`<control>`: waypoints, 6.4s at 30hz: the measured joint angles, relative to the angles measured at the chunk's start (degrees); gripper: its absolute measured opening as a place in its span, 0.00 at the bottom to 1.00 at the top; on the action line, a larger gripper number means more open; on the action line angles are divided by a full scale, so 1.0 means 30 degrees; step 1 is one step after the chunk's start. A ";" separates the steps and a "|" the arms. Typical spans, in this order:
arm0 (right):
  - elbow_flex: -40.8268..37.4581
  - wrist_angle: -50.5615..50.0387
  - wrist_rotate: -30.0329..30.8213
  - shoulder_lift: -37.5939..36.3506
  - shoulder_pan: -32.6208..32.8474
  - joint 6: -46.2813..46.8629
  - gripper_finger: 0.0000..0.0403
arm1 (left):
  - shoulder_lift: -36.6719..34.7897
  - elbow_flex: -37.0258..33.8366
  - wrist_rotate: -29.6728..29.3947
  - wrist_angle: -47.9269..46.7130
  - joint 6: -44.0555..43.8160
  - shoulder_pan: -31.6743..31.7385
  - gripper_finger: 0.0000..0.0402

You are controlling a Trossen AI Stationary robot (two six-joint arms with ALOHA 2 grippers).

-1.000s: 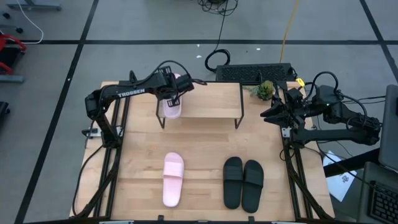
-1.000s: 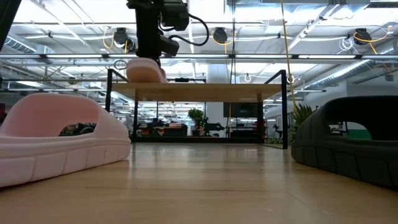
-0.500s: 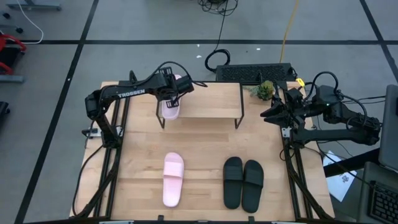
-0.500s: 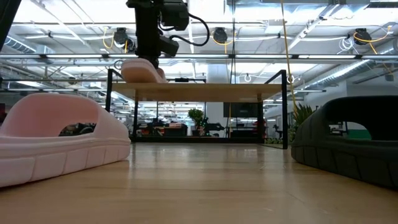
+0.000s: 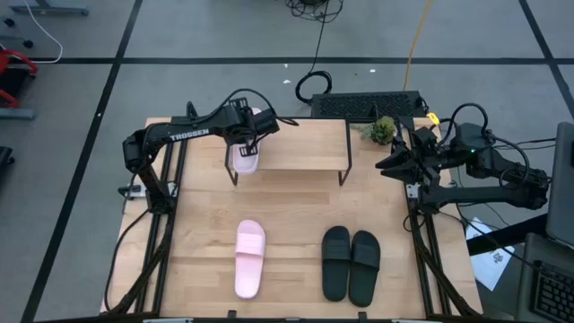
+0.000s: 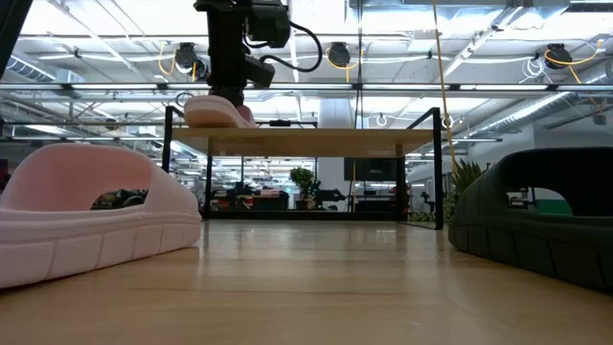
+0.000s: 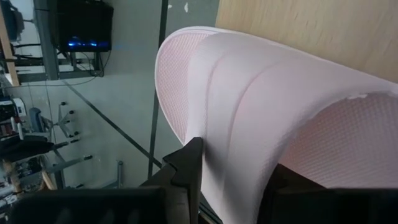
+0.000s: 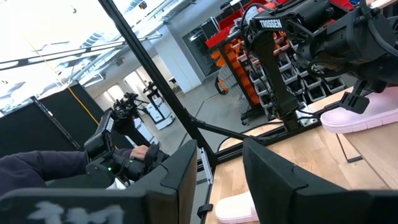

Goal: Pick and place slides into the shelf
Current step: Put the left pink slide on the shelf, then put the pink slide on the shelf

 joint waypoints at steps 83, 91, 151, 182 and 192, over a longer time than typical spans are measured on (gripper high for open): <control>0.0007 0.0000 0.0000 0.0532 -0.0002 0.0386 0.30 | 0.0000 -0.0007 0.2628 -0.0794 -0.1269 -0.0365 0.36; 0.0007 -0.0003 0.0000 0.0532 0.0005 0.0357 0.30 | 0.0000 -0.0007 0.2132 -0.0981 -0.1498 -0.0745 0.42; 0.0007 0.0809 -0.0075 0.0685 0.0000 -0.1420 0.30 | -0.2390 0.8270 0.8523 -0.6354 -1.1328 -1.2507 0.42; 0.0007 -0.1180 -0.2658 0.0801 0.0005 -0.2055 0.30 | 0.5064 0.4524 0.6949 -0.3178 -2.3104 -1.9770 0.42; 0.0007 -0.1202 -0.2659 0.0794 0.0005 -0.2766 0.30 | 0.5056 0.4524 0.7287 -0.3279 -2.2119 -1.9730 0.42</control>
